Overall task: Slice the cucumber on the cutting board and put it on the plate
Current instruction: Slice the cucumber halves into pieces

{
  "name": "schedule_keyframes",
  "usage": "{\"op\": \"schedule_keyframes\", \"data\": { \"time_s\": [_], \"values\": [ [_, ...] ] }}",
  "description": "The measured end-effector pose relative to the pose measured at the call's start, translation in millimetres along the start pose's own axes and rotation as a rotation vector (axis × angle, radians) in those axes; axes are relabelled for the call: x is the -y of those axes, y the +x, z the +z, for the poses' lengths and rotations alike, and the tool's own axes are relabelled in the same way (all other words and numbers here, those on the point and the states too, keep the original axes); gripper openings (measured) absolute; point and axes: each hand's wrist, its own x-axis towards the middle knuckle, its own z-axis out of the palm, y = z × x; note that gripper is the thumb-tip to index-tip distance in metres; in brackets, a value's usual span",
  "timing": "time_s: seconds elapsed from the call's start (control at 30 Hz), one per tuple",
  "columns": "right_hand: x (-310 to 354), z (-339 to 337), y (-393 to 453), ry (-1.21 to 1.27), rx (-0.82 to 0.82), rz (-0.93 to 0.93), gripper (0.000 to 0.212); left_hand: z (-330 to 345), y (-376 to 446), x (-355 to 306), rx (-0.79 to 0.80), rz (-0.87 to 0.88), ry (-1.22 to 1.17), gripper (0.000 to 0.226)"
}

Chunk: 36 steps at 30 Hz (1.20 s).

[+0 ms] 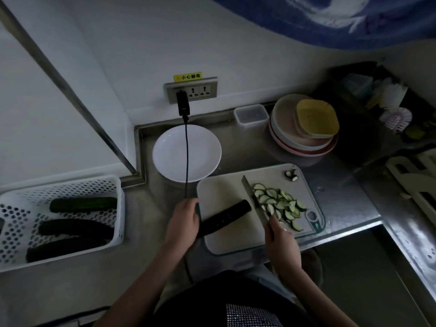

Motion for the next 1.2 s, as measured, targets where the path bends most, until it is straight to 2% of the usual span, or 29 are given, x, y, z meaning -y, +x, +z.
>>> {"op": "schedule_keyframes", "data": {
  "time_s": [0.13,0.23,0.33,0.47,0.6,0.87,1.07,1.2],
  "values": [
    [4.2,2.6,-6.5,-0.029,-0.007,-0.023,0.014,21.5,6.6,-38.2,0.174,0.497,0.132,0.032],
    [6.7,1.2,-5.2,-0.066,-0.004,-0.031,0.014,42.1,18.8,-50.8,0.262,0.591,0.207,0.055],
    [7.3,-0.3,-3.1,-0.145,0.013,-0.069,0.017,49.8,32.7,-60.6,0.225,0.669,0.208,0.047],
    [7.6,1.0,0.8,-0.208,0.061,-0.093,0.017,53.7,36.2,-57.1,0.227,0.684,0.186,0.041],
    [8.4,-0.7,3.1,-0.283,0.112,-0.111,0.012,57.3,36.9,-52.2,0.242,0.688,0.174,0.048],
    [10.0,-3.2,2.3,-0.336,0.167,-0.118,0.018,62.9,36.7,-48.9,0.206,0.713,0.18,0.05],
    [6.0,-5.8,5.0,-0.312,0.168,-0.132,0.022,67.0,35.8,-48.4,0.244,0.716,0.176,0.07],
    [1.6,-7.4,8.1,-0.271,0.18,-0.153,0.017,66.0,34.8,-50.3,0.255,0.699,0.168,0.071]
  ]
}}
